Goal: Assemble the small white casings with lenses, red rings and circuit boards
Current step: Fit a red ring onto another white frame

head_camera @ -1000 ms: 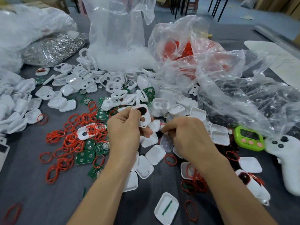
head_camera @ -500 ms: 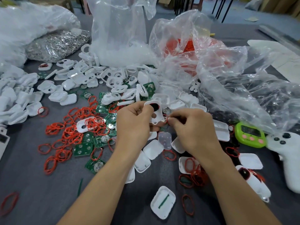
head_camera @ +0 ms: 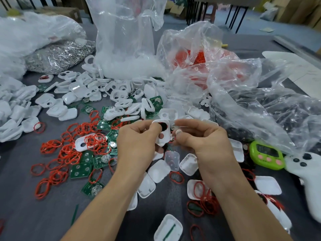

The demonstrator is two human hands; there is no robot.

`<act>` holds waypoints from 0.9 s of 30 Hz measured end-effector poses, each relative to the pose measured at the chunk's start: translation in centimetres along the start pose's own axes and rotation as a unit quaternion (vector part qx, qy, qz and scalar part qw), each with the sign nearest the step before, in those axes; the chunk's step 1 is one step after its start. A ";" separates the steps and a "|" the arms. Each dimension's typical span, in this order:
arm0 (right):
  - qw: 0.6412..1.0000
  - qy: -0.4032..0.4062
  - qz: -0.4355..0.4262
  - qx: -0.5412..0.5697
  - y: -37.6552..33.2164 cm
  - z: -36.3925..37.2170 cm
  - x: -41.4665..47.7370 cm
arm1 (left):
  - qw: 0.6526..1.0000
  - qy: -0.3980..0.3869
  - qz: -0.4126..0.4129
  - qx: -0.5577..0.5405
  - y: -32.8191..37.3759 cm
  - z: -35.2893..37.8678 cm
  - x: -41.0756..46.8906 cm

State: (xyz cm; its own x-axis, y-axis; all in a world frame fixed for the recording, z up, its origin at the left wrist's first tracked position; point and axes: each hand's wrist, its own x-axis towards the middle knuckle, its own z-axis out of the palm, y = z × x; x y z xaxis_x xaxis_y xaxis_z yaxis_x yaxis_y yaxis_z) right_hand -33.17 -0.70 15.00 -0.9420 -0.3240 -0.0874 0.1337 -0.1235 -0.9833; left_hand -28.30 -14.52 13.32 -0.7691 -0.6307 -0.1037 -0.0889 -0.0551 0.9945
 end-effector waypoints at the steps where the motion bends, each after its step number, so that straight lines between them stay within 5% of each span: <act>1: 1.000 0.005 0.000 0.011 -0.2 0.0 0.0 | 1.000 0.001 0.005 0.004 0.0 0.0 0.0; 13: 0.992 -0.028 0.047 0.110 0.0 -0.6 0.4 | 0.996 -0.038 -0.018 -0.072 0.0 0.6 -0.4; 23: 1.000 -0.006 -0.009 0.000 0.2 -0.8 0.7 | 0.998 -0.045 0.019 -0.033 -0.2 0.3 0.0; 27: 0.982 0.046 -0.099 -0.155 0.7 -0.9 0.6 | 0.999 -0.047 0.021 -0.017 -0.2 0.3 0.0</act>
State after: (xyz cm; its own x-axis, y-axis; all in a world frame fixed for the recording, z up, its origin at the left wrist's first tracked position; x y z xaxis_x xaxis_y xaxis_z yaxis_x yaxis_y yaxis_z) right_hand -33.94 -0.13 14.10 -0.9660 -0.2341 0.1096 -0.1407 0.1206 -0.9827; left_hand -28.45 -14.32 13.08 -0.8274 -0.5583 -0.0618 -0.0352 -0.0584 0.9977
